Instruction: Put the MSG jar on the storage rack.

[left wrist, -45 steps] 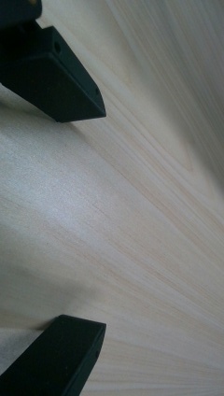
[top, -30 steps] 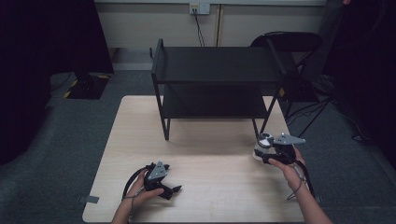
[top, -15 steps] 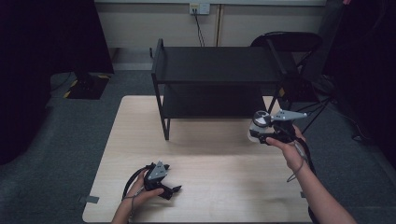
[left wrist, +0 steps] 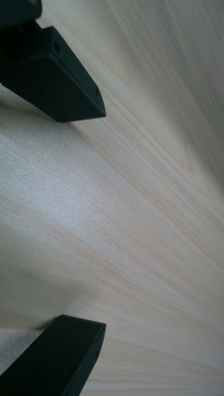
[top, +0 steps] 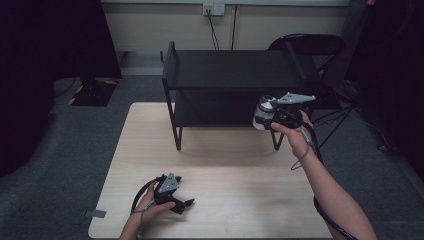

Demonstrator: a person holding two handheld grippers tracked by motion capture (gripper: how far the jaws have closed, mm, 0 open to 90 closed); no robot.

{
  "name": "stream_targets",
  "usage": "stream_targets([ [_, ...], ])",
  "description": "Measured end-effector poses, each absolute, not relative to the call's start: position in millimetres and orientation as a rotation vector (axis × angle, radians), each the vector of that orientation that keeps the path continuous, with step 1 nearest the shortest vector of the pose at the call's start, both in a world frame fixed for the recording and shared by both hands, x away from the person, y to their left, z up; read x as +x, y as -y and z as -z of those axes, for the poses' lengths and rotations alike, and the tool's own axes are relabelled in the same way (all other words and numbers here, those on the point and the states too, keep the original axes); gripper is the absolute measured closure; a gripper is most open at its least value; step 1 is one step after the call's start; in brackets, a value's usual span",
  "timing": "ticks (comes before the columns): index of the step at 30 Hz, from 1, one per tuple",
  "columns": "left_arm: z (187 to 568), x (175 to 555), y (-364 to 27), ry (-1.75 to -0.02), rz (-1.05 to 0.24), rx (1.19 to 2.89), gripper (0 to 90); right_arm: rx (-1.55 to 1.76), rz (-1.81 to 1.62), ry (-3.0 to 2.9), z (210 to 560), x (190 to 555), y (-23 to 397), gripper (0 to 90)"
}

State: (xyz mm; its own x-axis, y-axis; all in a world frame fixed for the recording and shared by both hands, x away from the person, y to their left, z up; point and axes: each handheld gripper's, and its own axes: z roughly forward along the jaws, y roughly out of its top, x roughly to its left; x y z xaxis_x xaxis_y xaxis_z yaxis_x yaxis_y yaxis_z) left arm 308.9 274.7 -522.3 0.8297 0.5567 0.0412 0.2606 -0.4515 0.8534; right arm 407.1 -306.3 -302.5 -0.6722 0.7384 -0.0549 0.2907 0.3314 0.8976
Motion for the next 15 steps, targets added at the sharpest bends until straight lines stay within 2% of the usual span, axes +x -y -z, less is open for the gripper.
stream_targets([
  [15,522.7,308.6,-274.7,-0.604,-0.391,2.052,0.0,0.942,-1.255,-2.092,309.9,431.4,278.0,31.3],
])
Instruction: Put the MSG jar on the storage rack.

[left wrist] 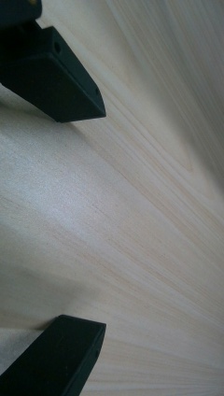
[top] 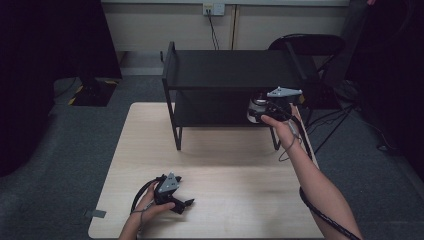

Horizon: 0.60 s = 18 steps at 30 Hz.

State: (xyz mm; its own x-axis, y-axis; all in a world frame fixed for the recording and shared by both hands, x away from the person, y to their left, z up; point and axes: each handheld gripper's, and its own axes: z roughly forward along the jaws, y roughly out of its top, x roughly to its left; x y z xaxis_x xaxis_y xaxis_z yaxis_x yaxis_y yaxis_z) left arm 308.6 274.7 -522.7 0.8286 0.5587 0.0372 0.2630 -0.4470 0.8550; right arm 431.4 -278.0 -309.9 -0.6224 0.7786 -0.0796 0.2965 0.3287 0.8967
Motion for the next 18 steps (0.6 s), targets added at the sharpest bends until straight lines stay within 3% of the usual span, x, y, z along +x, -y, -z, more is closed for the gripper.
stream_targets([
  [18,522.7,308.4,-274.6,-0.605,-0.394,2.052,0.0,0.940,-1.238,-2.039,324.3,429.3,264.9,31.3],
])
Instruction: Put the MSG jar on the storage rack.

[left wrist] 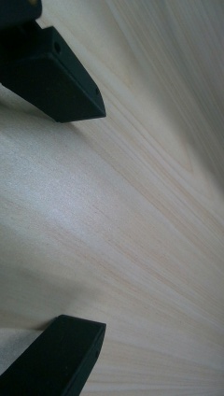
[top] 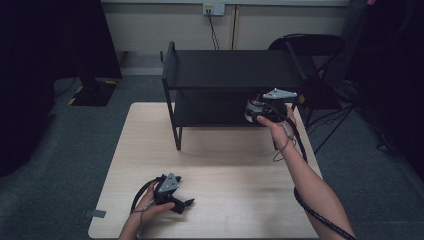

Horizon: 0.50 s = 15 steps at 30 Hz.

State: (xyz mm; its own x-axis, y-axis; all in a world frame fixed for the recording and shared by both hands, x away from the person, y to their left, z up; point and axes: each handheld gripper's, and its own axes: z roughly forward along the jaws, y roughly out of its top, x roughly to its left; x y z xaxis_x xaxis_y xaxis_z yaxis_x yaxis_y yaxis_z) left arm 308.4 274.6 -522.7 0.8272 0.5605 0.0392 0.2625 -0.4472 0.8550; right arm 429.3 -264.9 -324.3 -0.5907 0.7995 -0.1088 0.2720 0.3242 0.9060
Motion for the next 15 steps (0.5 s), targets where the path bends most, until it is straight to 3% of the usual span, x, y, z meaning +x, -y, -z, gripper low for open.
stream_targets([
  [15,522.4,308.6,-274.6,-0.603,-0.395,2.055,0.0,0.950,-1.237,-2.035,333.1,430.3,262.1,31.2],
])
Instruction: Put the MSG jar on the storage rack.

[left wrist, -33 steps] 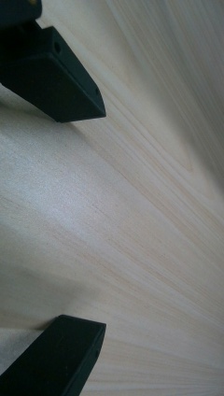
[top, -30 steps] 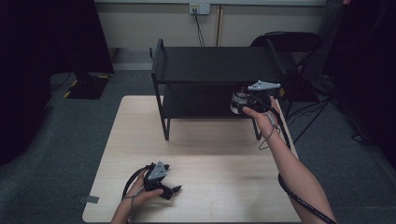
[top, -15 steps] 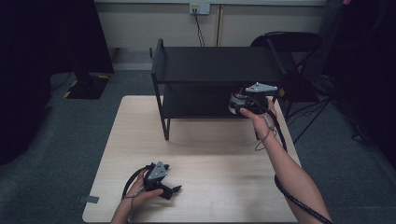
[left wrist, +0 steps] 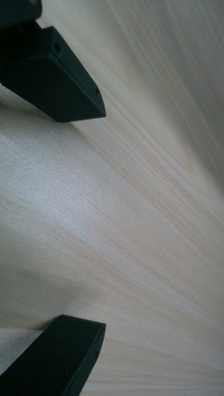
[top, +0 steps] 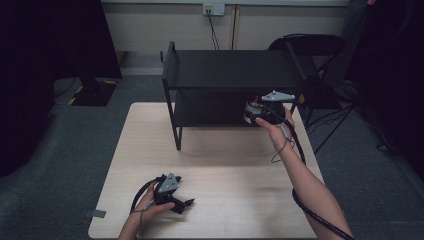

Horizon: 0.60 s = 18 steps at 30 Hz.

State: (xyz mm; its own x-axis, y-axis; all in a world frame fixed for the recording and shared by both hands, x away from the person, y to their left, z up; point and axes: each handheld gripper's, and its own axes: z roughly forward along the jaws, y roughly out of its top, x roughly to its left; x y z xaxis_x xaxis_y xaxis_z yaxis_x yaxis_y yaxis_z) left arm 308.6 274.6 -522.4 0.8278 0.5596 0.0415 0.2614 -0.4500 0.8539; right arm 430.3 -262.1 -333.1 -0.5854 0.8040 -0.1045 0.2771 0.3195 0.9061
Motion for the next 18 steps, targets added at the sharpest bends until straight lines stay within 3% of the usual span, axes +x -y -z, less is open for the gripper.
stream_targets([
  [5,522.3,308.6,-274.7,-0.602,-0.396,2.056,0.0,0.951,-1.240,-2.032,333.7,430.0,262.3,30.4],
  [7,522.3,308.7,-274.6,-0.602,-0.396,2.056,0.0,0.955,-1.256,-2.041,333.5,431.5,264.5,21.6],
  [14,522.2,308.7,-274.7,-0.602,-0.396,2.056,0.0,0.966,-1.305,-2.015,334.3,422.1,272.6,6.3],
  [18,522.2,308.7,-274.7,-0.602,-0.396,2.056,0.0,0.953,-1.307,-2.032,335.2,416.4,277.1,3.9],
])
